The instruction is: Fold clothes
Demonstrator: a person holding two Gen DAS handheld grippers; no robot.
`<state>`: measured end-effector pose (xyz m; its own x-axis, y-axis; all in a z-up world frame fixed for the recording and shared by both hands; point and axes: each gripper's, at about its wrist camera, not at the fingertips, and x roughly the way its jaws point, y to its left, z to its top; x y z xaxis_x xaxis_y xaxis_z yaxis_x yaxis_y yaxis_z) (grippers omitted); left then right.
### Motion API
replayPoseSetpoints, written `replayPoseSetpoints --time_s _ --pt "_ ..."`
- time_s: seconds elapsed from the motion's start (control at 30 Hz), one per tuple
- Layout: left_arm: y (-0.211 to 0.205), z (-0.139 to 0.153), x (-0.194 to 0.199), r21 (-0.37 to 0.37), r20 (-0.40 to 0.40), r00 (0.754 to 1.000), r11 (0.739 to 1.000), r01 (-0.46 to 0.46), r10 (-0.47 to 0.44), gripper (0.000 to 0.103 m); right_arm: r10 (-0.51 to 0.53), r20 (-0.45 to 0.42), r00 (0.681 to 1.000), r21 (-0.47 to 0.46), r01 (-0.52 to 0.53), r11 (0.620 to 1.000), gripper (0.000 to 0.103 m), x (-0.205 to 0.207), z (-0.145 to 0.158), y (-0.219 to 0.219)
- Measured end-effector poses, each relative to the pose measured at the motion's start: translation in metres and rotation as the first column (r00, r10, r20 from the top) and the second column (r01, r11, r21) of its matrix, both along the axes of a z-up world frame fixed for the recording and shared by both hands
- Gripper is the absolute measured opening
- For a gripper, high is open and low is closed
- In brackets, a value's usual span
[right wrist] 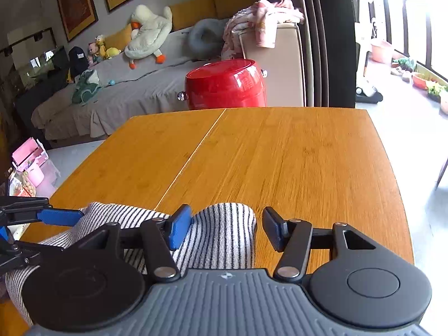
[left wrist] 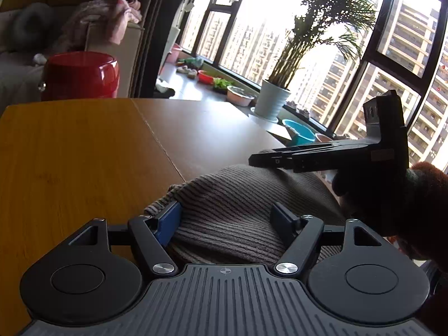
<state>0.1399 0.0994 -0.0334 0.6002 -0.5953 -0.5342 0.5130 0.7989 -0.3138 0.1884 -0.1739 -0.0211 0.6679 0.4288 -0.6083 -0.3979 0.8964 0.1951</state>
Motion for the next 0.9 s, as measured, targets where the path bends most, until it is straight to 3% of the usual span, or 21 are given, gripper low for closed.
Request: replayPoseSetpoints --time_s 0.1,0.2,0.27,0.37,0.4,0.43,0.5,0.8,0.9 --pt "0.001 -0.002 -0.001 -0.005 -0.001 1.000 1.000 -0.005 0.005 0.077 0.015 0.073 0.997 -0.045 -0.012 0.999 0.058 -0.025 0.017 -0.001" --pt "0.004 -0.004 0.000 -0.022 -0.012 1.000 1.000 -0.008 0.008 0.078 0.088 0.130 0.988 0.036 -0.093 0.995 0.083 -0.066 0.035 -0.012" --pt "0.002 -0.004 0.004 -0.020 -0.017 1.000 1.000 -0.012 0.012 0.079 0.148 0.153 0.977 0.064 -0.159 0.985 0.088 -0.096 0.037 -0.013" --pt "-0.006 0.000 0.005 0.016 -0.012 1.000 1.000 -0.008 0.008 0.081 0.158 0.138 0.978 -0.076 -0.148 0.986 0.091 -0.118 0.017 0.003" --pt "-0.008 0.003 0.004 0.037 -0.006 1.000 0.999 -0.009 0.010 0.081 0.141 0.145 0.979 -0.115 -0.125 0.985 0.097 -0.123 0.007 0.008" --pt "-0.010 0.006 0.003 0.057 0.001 1.000 0.998 -0.011 0.011 0.081 0.120 0.125 0.985 -0.085 -0.110 0.990 0.100 -0.120 0.005 0.005" --pt "-0.011 0.014 0.001 0.048 0.011 1.000 0.999 -0.008 0.007 0.081 0.080 0.079 0.994 -0.019 -0.079 0.997 0.102 -0.114 0.000 -0.001" --pt "-0.010 0.050 -0.004 -0.022 0.056 0.998 1.000 0.014 -0.013 0.086 0.080 0.097 0.992 0.021 -0.082 0.996 0.103 -0.115 -0.009 -0.010" --pt "-0.026 0.033 0.006 0.079 0.032 0.999 0.997 0.008 -0.011 0.083 0.075 0.113 0.991 0.012 -0.077 0.997 0.103 -0.120 -0.008 -0.009"
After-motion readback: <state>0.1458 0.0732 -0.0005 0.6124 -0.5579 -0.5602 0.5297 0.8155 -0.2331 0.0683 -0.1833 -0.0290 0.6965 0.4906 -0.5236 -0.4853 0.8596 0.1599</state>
